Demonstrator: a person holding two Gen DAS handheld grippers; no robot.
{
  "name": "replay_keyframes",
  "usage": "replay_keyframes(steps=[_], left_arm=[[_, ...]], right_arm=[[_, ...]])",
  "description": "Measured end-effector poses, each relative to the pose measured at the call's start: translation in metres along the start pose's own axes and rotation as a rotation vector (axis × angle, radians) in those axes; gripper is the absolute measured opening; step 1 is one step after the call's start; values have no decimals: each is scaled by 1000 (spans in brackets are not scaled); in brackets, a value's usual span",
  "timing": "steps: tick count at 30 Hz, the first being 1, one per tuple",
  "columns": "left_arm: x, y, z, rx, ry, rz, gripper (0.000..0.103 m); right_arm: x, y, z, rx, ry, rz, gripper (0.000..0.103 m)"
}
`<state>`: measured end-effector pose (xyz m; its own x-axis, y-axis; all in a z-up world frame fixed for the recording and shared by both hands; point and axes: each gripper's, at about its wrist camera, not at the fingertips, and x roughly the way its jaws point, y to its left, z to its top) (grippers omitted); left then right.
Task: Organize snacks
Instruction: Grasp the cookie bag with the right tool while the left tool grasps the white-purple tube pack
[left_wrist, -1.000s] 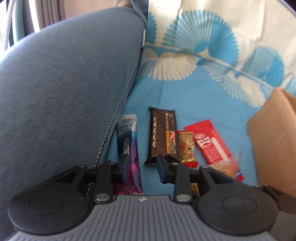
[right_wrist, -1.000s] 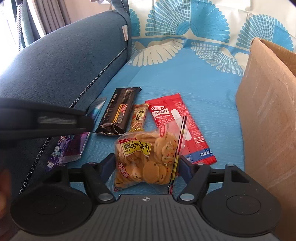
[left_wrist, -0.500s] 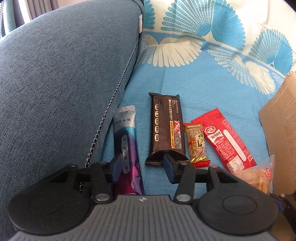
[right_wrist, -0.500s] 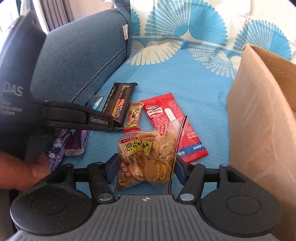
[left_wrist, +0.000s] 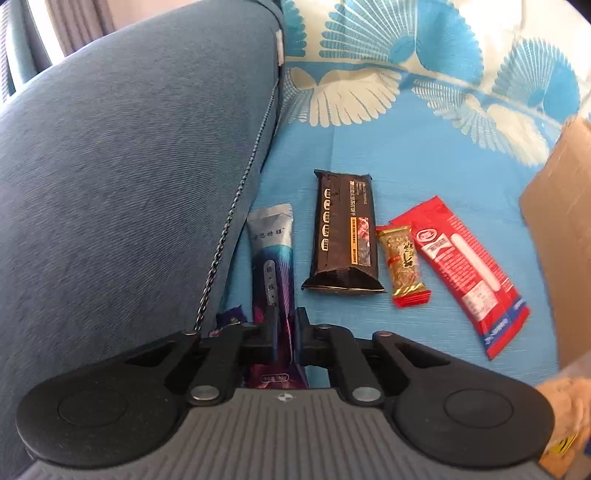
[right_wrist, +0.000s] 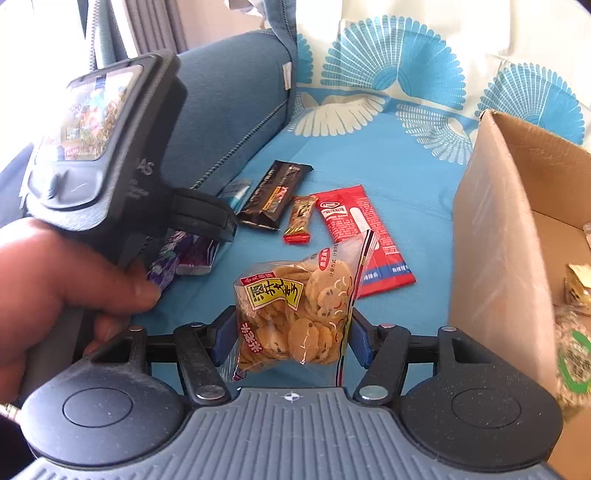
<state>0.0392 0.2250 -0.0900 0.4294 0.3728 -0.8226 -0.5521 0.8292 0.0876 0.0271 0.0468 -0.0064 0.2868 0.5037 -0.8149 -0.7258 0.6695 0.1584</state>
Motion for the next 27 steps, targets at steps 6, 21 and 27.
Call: replay_keyframes(steps=[6, 21, 27], left_arm=[[-33, 12, -15, -97, 13, -151, 7], [-45, 33, -61, -241, 250, -296, 10], [-42, 29, -58, -261, 229, -299, 27]], right_arm=[[-15, 1, -9, 13, -3, 14, 63], [6, 3, -27, -64, 169, 62, 65], [15, 2, -32, -53, 185, 58, 69]])
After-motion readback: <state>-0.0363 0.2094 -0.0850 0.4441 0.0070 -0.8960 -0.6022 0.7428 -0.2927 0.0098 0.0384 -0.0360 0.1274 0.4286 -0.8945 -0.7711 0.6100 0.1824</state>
